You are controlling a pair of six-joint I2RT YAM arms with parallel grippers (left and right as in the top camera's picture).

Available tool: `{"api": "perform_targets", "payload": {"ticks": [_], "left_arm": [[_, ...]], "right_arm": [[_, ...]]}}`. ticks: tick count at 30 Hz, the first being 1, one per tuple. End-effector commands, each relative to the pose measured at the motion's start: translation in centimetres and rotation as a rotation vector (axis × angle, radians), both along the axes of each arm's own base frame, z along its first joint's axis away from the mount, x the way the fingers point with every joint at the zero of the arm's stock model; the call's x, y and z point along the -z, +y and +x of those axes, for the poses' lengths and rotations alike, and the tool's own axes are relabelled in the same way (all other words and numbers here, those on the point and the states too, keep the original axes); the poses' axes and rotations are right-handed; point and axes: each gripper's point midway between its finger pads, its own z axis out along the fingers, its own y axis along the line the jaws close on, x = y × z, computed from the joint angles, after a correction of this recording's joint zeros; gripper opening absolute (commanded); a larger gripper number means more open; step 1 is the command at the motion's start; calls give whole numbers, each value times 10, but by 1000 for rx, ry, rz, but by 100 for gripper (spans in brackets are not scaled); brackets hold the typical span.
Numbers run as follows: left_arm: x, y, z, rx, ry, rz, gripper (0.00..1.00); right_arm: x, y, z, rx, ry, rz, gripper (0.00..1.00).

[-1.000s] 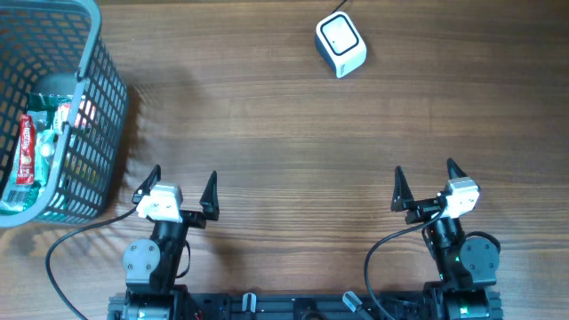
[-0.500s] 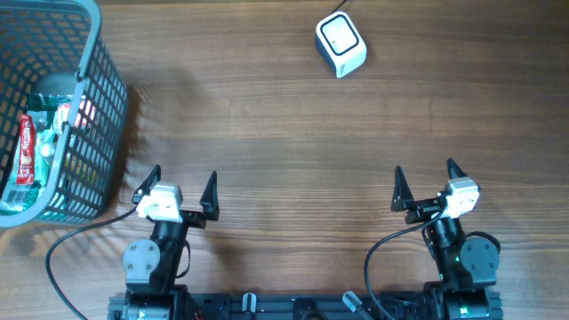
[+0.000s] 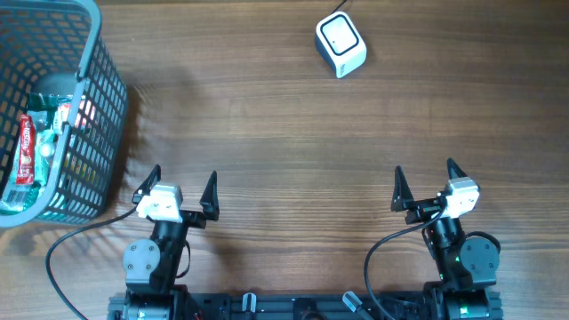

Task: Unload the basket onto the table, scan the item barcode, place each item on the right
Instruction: 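Reach the left gripper into the grey basket toward the yellow bottle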

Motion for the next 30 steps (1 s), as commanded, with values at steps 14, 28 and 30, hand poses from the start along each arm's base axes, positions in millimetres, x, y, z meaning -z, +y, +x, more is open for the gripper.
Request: {"api": "perform_targets", "payload": {"ticks": [14, 28, 30], "left_arm": [[-192, -20, -45, 138, -369, -96, 100], [-352, -7, 28, 67, 220, 133, 100], [-352, -3, 47, 43, 231, 139, 100]], "right_arm": [[1, 2, 0, -11, 1, -11, 100], [1, 2, 0, -11, 1, -11, 100], [1, 2, 0, -11, 1, -11, 100]]}}
